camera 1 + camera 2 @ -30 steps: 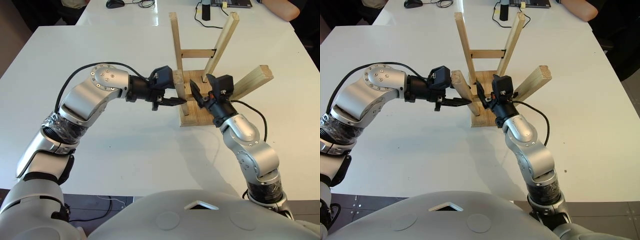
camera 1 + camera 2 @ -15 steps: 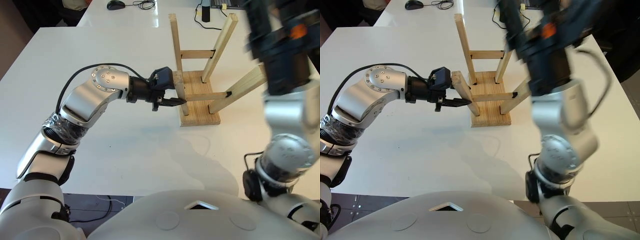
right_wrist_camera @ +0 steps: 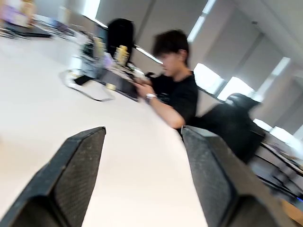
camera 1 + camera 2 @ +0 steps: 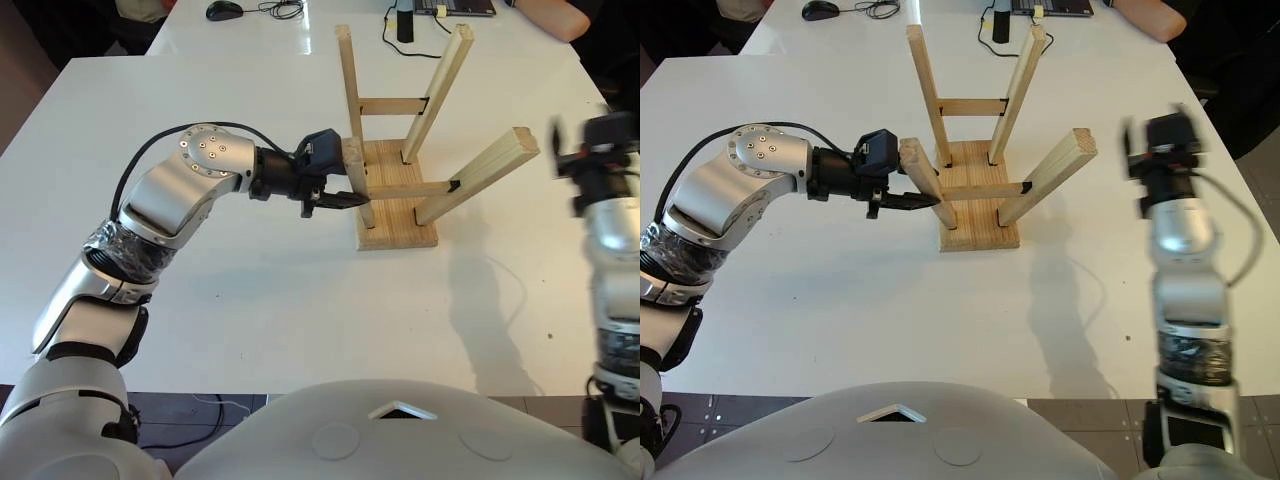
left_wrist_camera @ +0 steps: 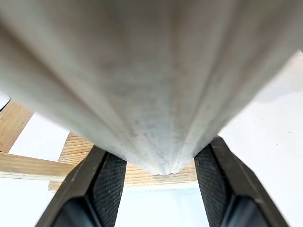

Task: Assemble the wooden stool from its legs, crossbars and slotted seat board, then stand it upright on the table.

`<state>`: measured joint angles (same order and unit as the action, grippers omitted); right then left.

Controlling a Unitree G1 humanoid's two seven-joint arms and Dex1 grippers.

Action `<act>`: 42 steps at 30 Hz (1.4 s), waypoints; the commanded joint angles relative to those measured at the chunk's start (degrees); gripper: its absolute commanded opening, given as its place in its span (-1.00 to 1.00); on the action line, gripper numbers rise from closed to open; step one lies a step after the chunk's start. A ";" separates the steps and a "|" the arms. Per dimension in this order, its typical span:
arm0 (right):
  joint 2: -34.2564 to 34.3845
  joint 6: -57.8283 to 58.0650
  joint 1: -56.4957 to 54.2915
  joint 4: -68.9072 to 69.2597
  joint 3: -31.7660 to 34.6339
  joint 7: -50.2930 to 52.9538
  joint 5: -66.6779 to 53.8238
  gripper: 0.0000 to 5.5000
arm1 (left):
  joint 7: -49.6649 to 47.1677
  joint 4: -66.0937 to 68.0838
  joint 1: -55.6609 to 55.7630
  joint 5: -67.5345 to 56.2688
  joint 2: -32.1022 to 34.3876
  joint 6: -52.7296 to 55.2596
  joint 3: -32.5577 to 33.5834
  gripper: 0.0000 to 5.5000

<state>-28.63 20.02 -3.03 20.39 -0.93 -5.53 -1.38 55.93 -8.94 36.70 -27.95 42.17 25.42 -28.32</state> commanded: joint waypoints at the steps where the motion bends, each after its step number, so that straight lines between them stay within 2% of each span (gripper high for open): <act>1: 12.81 5.40 -12.49 17.93 -25.85 -8.56 -2.12 0.07 | 1.39 4.87 -4.77 12.04 0.55 7.58 -11.78 -0.26; 4: 12.89 6.89 -11.02 16.86 -24.58 -9.96 -3.09 0.07 | 1.96 4.94 -4.16 12.60 -0.39 7.31 -12.32 -0.26; 7: 8.64 6.69 -5.16 12.61 -17.99 -10.01 -1.44 0.07 | 2.37 5.81 -4.60 13.15 0.02 6.48 -12.06 -0.26; 13: -2.56 2.58 3.09 -0.27 5.74 -5.31 1.77 0.07 | 2.82 6.66 -6.73 13.74 2.48 5.32 -10.82 -0.26; 16: -6.51 1.67 2.86 -4.97 11.04 -1.50 6.34 0.07 | 2.85 6.84 -7.02 13.65 3.14 5.17 -10.49 -0.26; 17: -6.35 1.20 1.66 -5.39 9.26 -0.97 7.98 0.07 | 2.84 6.97 -7.01 13.60 3.23 5.13 -10.43 -0.26; 20: -0.42 1.03 -3.44 -4.58 -2.33 -1.88 11.09 0.07 | 2.40 7.55 -7.04 13.77 2.81 5.05 -10.56 -0.26; 24: 19.83 7.74 -11.66 3.78 -23.16 -6.79 4.16 0.07 | 2.15 7.45 -5.34 13.97 -0.59 5.78 -12.60 -0.26; 26: 24.81 11.57 -14.05 7.34 -27.21 -8.60 0.78 0.07 | 2.16 6.60 -4.50 13.68 -2.12 6.44 -13.41 -0.26; 28: 25.03 13.96 -13.97 8.58 -27.46 -10.19 -0.20 0.07 | 1.98 6.17 -3.83 13.07 -3.09 7.03 -13.53 -0.26; 30: 22.07 14.32 -12.09 7.43 -26.42 -11.20 1.58 0.07 | 1.70 6.16 -3.88 12.72 -3.38 7.28 -13.23 -0.26; 37: 12.67 11.15 -5.94 3.23 -18.34 -11.40 5.09 0.07 | 0.74 5.34 -7.79 11.72 -1.33 6.47 -10.97 -0.26; 38: 11.55 10.78 -5.34 2.86 -17.10 -11.19 5.38 0.07 | 0.22 4.94 -8.37 11.25 -0.97 6.67 -10.17 -0.13; 42: 7.61 9.17 -2.29 1.63 -11.84 -10.90 5.95 0.07 | -1.15 3.30 -11.11 9.42 0.25 8.60 -4.48 0.09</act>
<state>-20.09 31.57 -5.95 21.05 -11.69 -14.23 4.80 55.00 -3.64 26.06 -18.07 43.53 33.10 -34.13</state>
